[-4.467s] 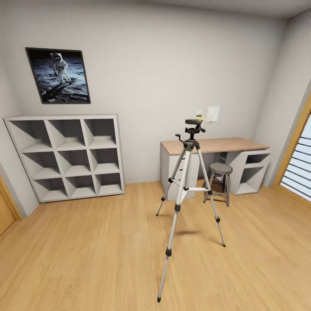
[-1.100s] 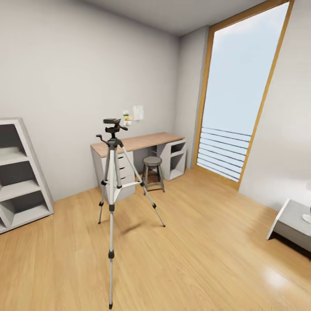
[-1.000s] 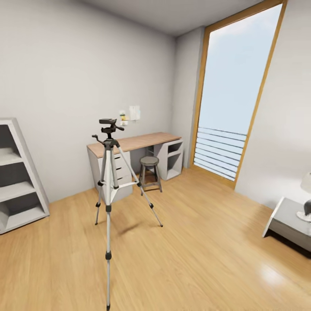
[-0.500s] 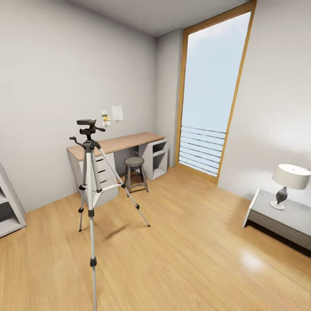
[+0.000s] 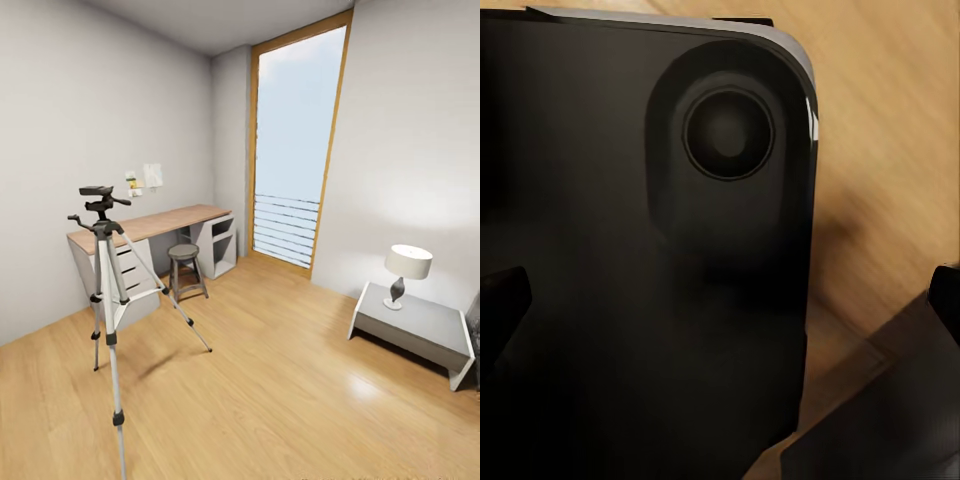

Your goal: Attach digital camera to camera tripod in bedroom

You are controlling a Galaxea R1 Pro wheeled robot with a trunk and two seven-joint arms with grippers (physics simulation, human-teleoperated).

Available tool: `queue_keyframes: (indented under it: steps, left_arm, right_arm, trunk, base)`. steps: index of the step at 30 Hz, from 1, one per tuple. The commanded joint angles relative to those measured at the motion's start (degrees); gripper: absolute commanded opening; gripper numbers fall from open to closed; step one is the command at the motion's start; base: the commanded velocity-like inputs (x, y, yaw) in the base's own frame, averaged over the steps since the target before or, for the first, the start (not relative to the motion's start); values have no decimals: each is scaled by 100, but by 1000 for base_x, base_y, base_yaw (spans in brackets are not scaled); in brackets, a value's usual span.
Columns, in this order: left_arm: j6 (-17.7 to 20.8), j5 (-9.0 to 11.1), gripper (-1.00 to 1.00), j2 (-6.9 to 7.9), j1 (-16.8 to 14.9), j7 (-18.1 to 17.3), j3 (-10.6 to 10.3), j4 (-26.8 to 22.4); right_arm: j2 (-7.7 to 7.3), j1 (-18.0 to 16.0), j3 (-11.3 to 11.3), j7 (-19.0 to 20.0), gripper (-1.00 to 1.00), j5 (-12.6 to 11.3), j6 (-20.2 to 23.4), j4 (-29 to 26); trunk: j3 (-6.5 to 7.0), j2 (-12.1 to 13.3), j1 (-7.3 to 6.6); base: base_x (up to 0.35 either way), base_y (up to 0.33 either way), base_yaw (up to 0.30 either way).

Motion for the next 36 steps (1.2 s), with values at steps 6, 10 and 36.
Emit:
queue_keyframes:
  steps: [6,10,36]
  left_arm:
    - [-48,22,100,-2,1,3,6,-4]
    - [-56,22,100,-6,1,3,6,-4]
    - [-50,-631,100,-20,1,2,14,5]
  right_arm:
    - [-3,-1,3,-1,100,2,-19,1]
    - [-3,-1,3,-1,100,3,-19,1]
    - [-8,-1,38,-1,100,37,-1,1]
  trunk:
    - [-4,-2,0]
    - [-4,-2,0]
    - [-4,-2,0]
  base:
    - [0,0,-247]
    - [0,0,-182]
    - [177,0,-9]
